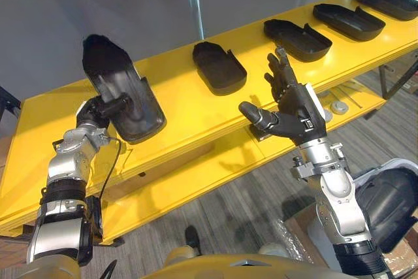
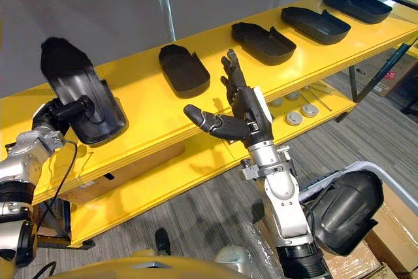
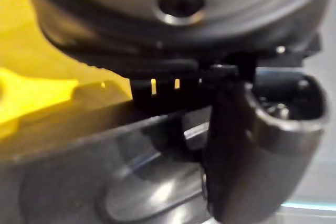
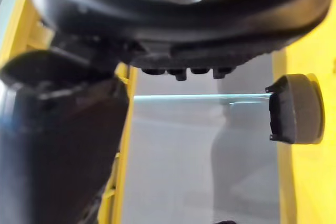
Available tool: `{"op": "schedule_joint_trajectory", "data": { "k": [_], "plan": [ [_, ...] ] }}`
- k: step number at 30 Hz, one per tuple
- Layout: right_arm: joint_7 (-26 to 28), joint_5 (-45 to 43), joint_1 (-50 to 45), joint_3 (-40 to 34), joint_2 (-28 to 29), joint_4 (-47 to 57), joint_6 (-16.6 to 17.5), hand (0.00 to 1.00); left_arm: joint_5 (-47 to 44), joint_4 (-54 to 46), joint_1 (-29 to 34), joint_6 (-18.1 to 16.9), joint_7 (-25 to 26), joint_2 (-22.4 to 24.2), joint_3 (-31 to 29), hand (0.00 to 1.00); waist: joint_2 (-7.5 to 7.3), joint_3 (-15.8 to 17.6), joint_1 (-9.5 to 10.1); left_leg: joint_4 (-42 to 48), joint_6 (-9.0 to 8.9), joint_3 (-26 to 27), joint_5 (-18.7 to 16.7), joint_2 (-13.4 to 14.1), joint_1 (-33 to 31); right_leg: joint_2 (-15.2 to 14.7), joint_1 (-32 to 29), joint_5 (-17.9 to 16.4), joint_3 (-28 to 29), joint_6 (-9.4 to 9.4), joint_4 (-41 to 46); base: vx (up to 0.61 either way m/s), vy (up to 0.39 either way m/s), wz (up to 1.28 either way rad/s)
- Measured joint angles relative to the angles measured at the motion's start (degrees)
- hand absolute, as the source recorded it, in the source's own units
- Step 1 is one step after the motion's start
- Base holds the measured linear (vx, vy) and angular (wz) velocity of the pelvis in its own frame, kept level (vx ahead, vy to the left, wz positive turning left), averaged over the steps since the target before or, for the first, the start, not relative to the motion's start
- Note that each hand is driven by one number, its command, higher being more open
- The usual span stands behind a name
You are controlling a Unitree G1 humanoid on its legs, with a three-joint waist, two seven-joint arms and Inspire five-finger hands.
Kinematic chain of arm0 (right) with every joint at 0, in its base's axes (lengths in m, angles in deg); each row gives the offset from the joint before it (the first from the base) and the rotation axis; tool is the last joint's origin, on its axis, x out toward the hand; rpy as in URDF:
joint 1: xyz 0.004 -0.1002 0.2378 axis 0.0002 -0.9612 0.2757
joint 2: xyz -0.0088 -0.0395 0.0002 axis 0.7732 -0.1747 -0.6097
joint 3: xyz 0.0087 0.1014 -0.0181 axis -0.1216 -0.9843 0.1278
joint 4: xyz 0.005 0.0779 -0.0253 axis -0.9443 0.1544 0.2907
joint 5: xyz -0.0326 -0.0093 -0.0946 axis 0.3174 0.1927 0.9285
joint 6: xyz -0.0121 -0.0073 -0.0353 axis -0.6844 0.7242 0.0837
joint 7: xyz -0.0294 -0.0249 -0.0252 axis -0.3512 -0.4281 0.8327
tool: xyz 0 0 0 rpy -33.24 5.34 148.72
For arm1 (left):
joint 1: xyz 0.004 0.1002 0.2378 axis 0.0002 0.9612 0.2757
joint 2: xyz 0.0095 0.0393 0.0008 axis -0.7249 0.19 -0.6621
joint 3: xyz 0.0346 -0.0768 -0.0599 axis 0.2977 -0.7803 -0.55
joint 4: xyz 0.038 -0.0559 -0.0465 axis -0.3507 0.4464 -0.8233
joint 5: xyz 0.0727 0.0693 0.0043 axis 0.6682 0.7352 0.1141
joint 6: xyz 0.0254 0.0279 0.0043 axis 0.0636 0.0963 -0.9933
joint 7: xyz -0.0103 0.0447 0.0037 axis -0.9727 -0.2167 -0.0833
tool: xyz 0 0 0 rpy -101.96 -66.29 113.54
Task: Walk over and take three plastic housings, then place them on the shelf
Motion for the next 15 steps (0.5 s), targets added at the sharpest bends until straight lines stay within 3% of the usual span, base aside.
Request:
{"op": "schedule_joint_trajectory", "data": {
  "k": [5, 12, 15],
  "plan": [
    [-0.7, -0.2, 0.4, 1.0, 0.0, 0.0, -0.3, 1.0, 1.0, 1.1, -1.4, 0.4, 2.0, 0.3, 1.3, 1.0, -0.11, 0.4, -0.16, 0.0, 0.16, 0.0, 0.3, 0.0, -0.9, 0.0, -0.9, 0.3, 0.0, 0.14, 0.1, 0.0, 0.0, 0.0],
    [-2.0, -0.7, 8.2, 4.1, 0.0, 0.0, -0.7, 1.0, 1.0, 1.1, -11.4, -0.1, 7.0, 0.2, 3.1, 1.0, -0.19, 6.6, -0.19, 0.2, 0.17, -1.9, 1.9, 0.0, -4.5, -0.4, -5.2, -0.3, -0.8, -0.54, 4.4, -0.06, -0.003, 0.11],
    [-3.0, -0.6, 8.5, 6.2, 0.0, 0.0, -0.8, 1.0, 3.2, 0.4, -12.9, -0.4, 7.9, 0.1, 4.3, 1.0, -0.29, 6.9, 0.19, 0.2, 0.27, -2.2, 2.2, -0.2, -5.8, -0.7, -6.6, -0.5, -1.0, -0.78, 5.3, -0.04, 0.0, 0.08]
  ]
}}
